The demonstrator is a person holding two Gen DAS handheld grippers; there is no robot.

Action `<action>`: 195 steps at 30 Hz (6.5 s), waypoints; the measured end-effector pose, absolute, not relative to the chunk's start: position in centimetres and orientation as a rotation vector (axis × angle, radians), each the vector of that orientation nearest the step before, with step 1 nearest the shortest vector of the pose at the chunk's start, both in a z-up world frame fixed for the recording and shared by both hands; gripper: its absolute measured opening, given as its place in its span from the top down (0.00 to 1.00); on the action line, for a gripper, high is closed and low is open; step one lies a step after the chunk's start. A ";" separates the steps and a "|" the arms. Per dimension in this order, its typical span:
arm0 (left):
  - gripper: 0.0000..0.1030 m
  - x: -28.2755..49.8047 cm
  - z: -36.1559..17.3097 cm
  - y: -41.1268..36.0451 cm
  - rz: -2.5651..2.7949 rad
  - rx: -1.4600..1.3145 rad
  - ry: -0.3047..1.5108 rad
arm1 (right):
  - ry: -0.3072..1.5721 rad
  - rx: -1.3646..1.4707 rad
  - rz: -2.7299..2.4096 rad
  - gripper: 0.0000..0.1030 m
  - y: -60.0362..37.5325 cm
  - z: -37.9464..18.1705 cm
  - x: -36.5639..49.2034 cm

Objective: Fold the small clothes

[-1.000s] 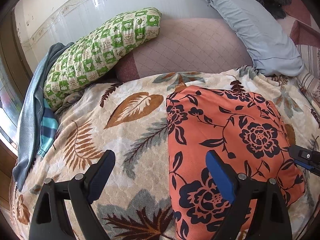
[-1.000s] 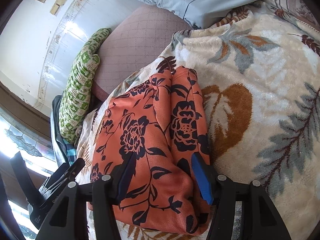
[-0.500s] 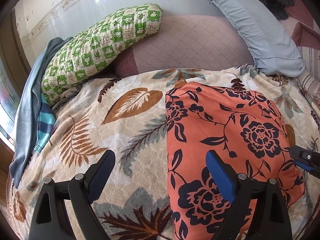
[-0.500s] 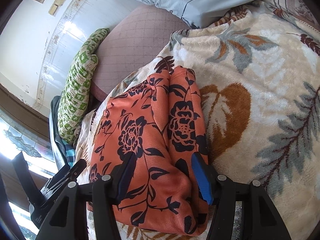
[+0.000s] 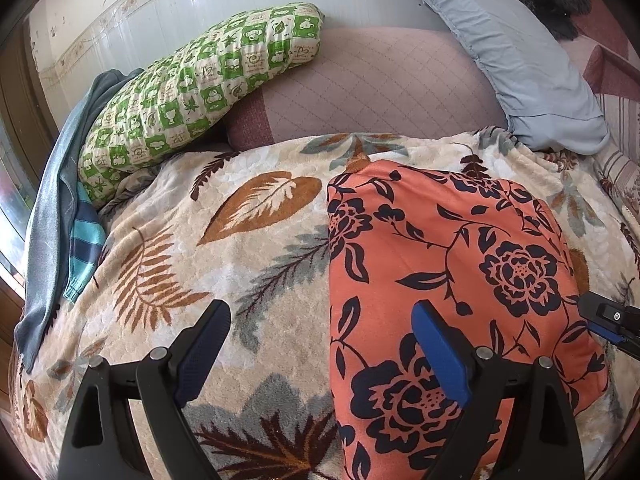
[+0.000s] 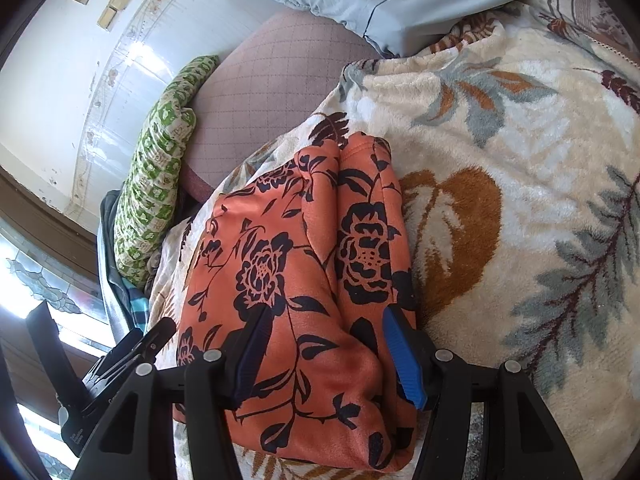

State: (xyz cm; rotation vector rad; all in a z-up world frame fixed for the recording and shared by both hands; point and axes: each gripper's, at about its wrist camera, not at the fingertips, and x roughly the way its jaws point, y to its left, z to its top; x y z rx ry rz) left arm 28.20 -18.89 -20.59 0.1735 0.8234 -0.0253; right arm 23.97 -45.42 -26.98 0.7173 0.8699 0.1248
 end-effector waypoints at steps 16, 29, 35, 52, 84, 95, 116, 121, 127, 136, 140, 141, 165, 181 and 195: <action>0.11 28.4 -20.8 -18.9 -0.032 0.170 0.830 | 0.868 0.717 0.126 0.40 -45.4 -27.0 24.0; 0.11 28.5 -21.1 -19.1 -0.036 0.171 0.836 | 0.868 0.713 0.126 0.40 -45.4 -27.0 24.0; 0.11 28.4 -21.2 -19.1 -0.036 0.171 0.836 | 0.867 0.702 0.127 0.40 -45.2 -27.0 24.1; 0.11 28.5 -21.3 -19.2 -0.042 0.172 0.842 | 0.867 0.701 0.126 0.40 -45.2 -26.9 24.1; 0.11 30.0 -20.6 -16.7 -0.012 0.149 0.845 | 0.852 0.707 0.089 0.40 -46.5 -26.9 24.2; 0.11 30.8 -20.4 -17.1 -0.024 0.161 0.835 | 0.864 0.739 0.060 0.38 -47.4 -27.8 24.5; 0.11 31.9 -21.9 -18.2 -0.050 0.151 0.859 | 0.890 0.739 0.089 0.32 -46.9 -28.6 25.9; 0.11 32.4 -22.2 -18.8 -0.051 0.158 0.861 | 0.904 0.731 0.098 0.31 -46.7 -28.8 26.8; 0.11 32.5 -22.4 -18.9 -0.051 0.157 0.859 | 0.907 0.731 0.099 0.31 -46.6 -28.8 26.7; 0.11 32.5 -22.4 -18.8 -0.057 0.149 0.864 | 0.908 0.725 0.098 0.31 -46.3 -28.9 26.8; 0.11 32.4 -22.4 -18.7 -0.061 0.144 0.869 | 0.913 0.718 0.101 0.31 -46.1 -28.6 26.8; 0.11 32.5 -22.4 -18.6 -0.065 0.137 0.874 | 0.917 0.715 0.100 0.31 -46.0 -28.6 26.9; 0.59 33.6 -24.8 -17.2 -0.417 -0.217 1.131 | 0.913 0.422 0.083 0.61 -40.2 -26.4 27.4; 0.40 27.8 -24.6 -7.7 -0.111 -0.115 1.121 | 1.001 0.305 0.280 0.53 -29.9 -27.2 26.6; 0.15 16.2 -8.4 -7.3 0.000 0.160 0.640 | 0.637 0.346 0.167 0.39 -33.5 -15.1 14.0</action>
